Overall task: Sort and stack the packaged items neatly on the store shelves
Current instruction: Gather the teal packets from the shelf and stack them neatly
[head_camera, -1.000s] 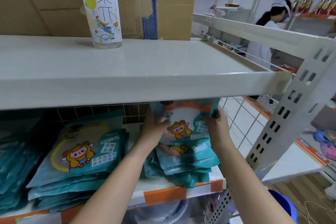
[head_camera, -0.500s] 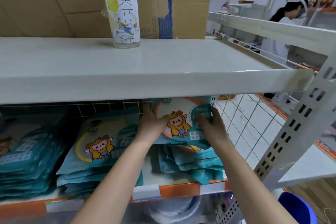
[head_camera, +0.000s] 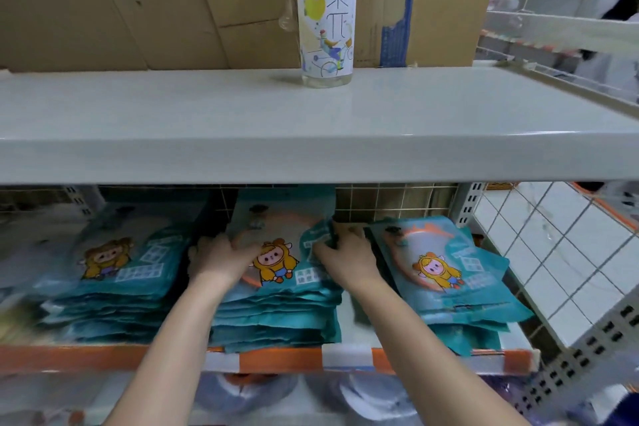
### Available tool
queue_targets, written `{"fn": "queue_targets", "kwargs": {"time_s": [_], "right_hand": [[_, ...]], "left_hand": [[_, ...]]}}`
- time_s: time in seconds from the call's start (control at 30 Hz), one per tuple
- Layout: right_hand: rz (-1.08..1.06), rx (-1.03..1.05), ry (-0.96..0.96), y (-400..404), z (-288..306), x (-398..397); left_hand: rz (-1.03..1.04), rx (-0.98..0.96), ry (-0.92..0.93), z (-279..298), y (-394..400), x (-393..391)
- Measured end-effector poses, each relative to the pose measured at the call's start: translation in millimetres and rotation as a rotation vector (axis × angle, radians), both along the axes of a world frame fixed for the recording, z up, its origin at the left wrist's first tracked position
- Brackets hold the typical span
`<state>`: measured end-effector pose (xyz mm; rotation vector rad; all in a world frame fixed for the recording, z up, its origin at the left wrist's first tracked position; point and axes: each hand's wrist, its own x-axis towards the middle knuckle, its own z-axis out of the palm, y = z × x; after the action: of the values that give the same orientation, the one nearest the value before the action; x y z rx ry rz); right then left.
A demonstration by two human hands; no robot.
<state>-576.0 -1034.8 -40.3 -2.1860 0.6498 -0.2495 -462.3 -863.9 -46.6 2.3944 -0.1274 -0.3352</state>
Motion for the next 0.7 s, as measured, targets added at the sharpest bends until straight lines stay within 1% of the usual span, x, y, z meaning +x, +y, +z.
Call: {"fn": "queue_targets", "kwargs": {"time_s": [0.03,0.07,0.1,0.17,0.23,0.27,0.3,0.37,0.43,0.5,0.53,0.6,0.63,0.7], "right_hand": [[-0.013,-0.074,0.064,0,-5,1],[-0.015,-0.067,0.088,0,-7,2],[-0.002,0.008,0.075,-2,-8,2],[0.035,0.21,0.026,-4,-7,0],[0.028,0.327,-0.014,-7,-6,-6],[0.0,0.319,-0.043,-10,-5,-11],[-0.046,0.273,-0.074,-17,-5,-16],[-0.155,0.151,-0.118,-35,-4,-29],[-0.252,0.077,-0.132,-60,-4,-45],[-0.375,0.02,-0.094,-89,-8,-62],[-0.437,-0.002,-0.054,-104,-12,-71],[-0.554,-0.034,0.049,-130,-21,-90],[-0.6,-0.046,0.108,-141,-24,-99],[-0.625,-0.043,0.201,-158,-33,-113]], "left_hand": [[-0.01,0.043,0.011,-12,2,5],[-0.017,0.028,0.048,-29,4,18],[-0.017,0.016,0.078,-31,3,19],[0.003,0.047,0.084,-13,-2,8],[-0.013,0.154,-0.018,8,-12,-4],[-0.033,0.231,-0.106,20,-19,-12],[-0.054,0.264,-0.19,30,-28,-21],[-0.117,0.208,-0.287,42,-51,-38],[-0.226,0.114,-0.318,40,-79,-51],[-0.337,0.051,-0.351,35,-111,-68],[-0.383,0.052,-0.365,34,-127,-78],[-0.469,0.064,-0.342,23,-159,-97],[-0.496,0.059,-0.293,18,-172,-108],[-0.515,0.038,-0.114,-2,-195,-120]]}}
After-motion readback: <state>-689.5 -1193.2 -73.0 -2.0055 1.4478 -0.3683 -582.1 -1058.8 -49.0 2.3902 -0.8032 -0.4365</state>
